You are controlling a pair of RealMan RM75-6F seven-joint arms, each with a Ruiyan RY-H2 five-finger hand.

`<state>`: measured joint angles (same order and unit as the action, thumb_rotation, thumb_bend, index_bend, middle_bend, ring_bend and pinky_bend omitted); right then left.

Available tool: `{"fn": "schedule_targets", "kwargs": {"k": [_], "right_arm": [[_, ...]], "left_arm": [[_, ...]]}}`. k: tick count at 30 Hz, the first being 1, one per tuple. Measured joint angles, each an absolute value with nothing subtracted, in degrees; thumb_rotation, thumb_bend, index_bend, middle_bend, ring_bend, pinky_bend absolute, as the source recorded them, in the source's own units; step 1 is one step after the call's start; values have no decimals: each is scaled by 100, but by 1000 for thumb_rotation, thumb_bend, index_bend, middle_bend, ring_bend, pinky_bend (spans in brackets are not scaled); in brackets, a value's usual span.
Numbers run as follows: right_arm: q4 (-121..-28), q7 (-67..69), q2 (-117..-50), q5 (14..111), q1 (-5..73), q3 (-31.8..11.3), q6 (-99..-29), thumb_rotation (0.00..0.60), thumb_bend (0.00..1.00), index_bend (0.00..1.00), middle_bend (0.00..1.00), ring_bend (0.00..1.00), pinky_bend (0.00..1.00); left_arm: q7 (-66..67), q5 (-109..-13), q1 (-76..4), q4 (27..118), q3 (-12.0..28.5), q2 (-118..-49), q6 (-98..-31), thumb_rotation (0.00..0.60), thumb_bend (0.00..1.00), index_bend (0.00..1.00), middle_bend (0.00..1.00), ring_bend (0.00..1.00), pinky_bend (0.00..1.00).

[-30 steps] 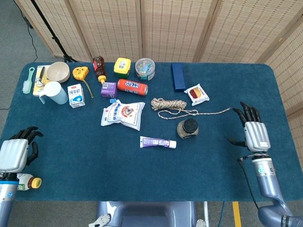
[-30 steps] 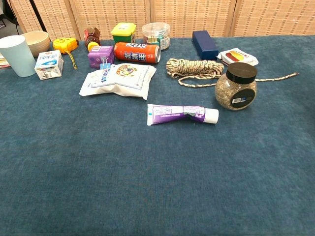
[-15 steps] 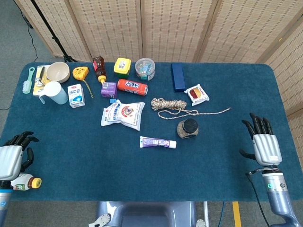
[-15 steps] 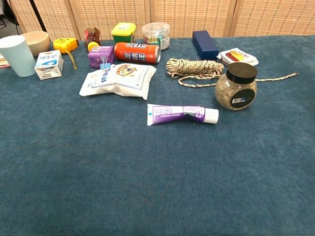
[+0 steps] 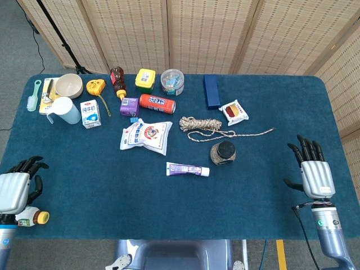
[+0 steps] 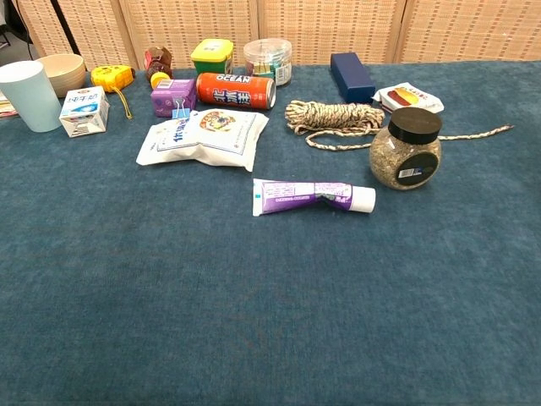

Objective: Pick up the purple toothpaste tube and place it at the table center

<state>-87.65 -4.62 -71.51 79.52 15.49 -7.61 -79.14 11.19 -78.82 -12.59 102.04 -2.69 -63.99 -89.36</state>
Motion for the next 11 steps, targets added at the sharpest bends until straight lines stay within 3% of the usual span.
{"fn": "schedule_targets", "kwargs": {"k": [11], "right_arm": [[-8793, -478, -7134, 8019, 1568, -790, -7890, 600, 0, 144, 0, 0, 0]], "left_arm": [[1093, -7912, -1062, 10228, -109, -6298, -8888, 600, 714, 383, 269, 273, 406]]}}
